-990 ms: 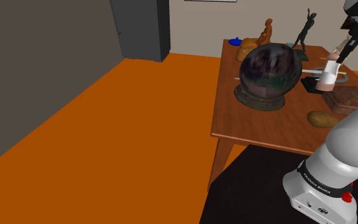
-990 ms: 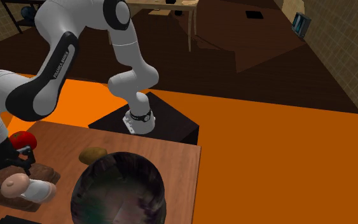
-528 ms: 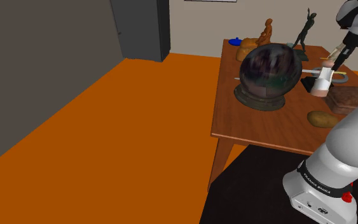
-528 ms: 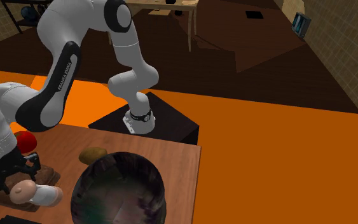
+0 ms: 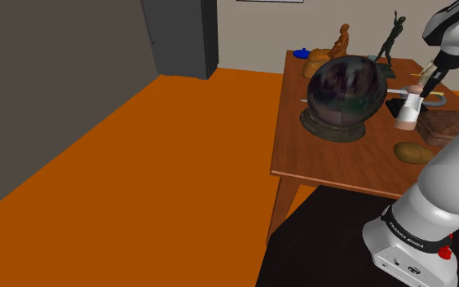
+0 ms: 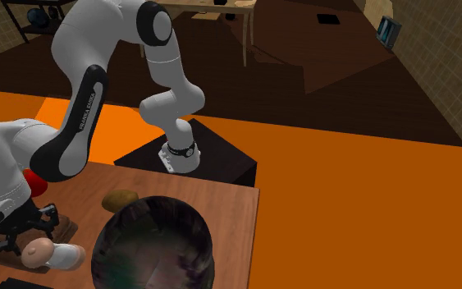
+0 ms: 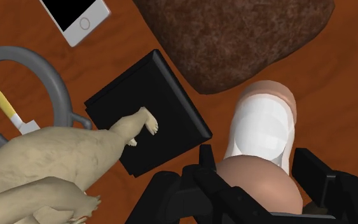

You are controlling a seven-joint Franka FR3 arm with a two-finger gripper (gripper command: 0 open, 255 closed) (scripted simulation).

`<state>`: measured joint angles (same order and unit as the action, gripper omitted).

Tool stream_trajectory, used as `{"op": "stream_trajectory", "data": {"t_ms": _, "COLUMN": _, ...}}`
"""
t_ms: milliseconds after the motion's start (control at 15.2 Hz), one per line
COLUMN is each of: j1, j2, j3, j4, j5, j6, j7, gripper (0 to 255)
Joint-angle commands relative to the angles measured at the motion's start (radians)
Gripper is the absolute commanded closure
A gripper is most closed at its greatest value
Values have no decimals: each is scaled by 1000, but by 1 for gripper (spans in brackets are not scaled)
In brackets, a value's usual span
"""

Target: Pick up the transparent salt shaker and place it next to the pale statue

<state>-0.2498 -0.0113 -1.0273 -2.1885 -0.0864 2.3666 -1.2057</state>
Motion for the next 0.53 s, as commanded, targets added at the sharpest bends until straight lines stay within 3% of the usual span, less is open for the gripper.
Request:
{"op": "stream_trajectory", "data": {"t_ms": 0, "j1": 0, "j2": 2, "j3": 0, "j4": 0, "j5": 2, "j6": 2, "j7": -2, "gripper": 255}}
{"op": "stream_trajectory", "data": {"t_ms": 264, "j1": 0, "j2": 2, "j3": 0, "j4": 0, "j5": 2, "j6": 2, "j7": -2, "gripper": 255}}
{"op": "stream_trajectory", "data": {"t_ms": 330, "j1": 0, "j2": 2, "j3": 0, "j4": -1, "j5": 2, "j6": 2, "j7": -2, "gripper": 0}}
{"op": "stream_trajectory", "data": {"t_ms": 462, "j1": 0, "j2": 2, "j3": 0, "j4": -1, "j5": 2, "j6": 2, "j7": -2, "gripper": 0}}
